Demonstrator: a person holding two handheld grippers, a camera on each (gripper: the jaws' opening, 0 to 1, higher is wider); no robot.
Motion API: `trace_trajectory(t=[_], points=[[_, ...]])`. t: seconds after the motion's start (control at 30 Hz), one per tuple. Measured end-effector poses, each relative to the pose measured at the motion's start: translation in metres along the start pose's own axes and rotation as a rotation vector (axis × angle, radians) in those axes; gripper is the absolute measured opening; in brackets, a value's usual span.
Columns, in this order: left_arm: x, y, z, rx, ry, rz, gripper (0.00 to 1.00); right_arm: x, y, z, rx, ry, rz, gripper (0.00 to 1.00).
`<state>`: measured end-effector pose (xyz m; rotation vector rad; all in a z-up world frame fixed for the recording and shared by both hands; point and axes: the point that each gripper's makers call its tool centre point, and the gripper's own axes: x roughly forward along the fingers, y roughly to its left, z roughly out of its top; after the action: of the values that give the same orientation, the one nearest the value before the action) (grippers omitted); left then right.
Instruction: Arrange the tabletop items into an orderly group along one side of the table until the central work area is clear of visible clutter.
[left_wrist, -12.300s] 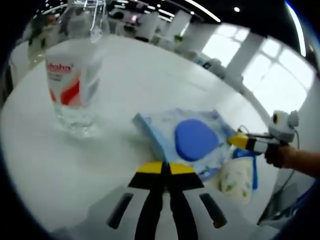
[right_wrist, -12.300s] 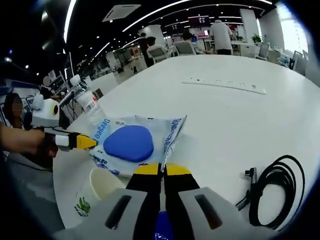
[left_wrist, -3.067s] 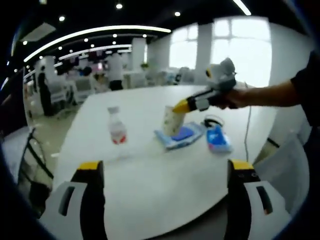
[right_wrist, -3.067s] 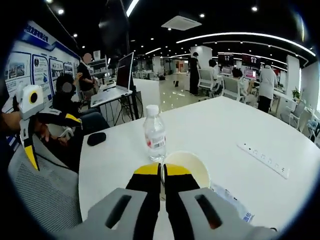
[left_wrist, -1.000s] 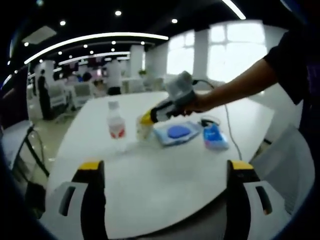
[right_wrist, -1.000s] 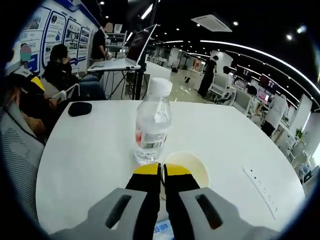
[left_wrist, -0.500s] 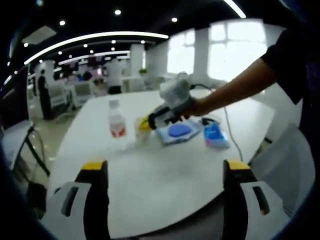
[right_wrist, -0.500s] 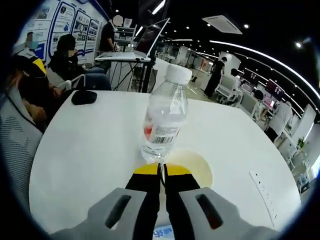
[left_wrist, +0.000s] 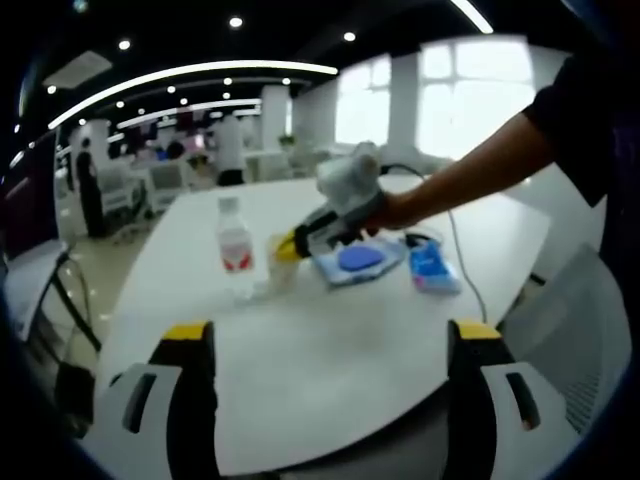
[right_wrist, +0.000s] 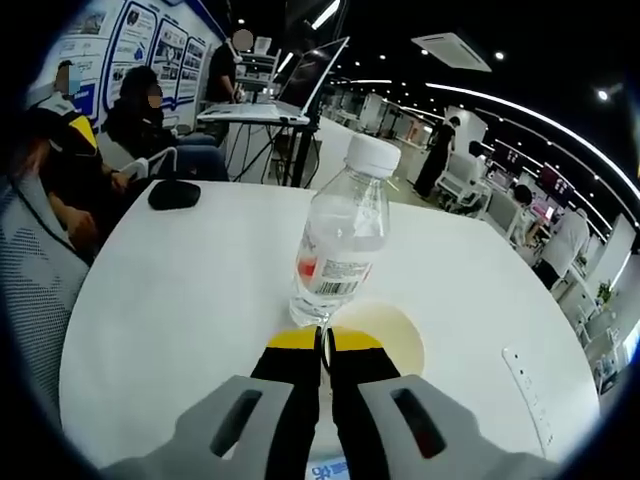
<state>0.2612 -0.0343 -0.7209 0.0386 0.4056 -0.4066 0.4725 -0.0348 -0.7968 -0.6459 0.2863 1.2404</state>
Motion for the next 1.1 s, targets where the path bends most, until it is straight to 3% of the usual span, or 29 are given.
trace_trajectory(t=[1.1], points=[[-0.0009, 0.0017, -0.0017, 0.008, 0.008, 0.008, 0.91, -0.0004, 0.0043, -0.0022, -0.027, 0.040, 0.023, 0.04]])
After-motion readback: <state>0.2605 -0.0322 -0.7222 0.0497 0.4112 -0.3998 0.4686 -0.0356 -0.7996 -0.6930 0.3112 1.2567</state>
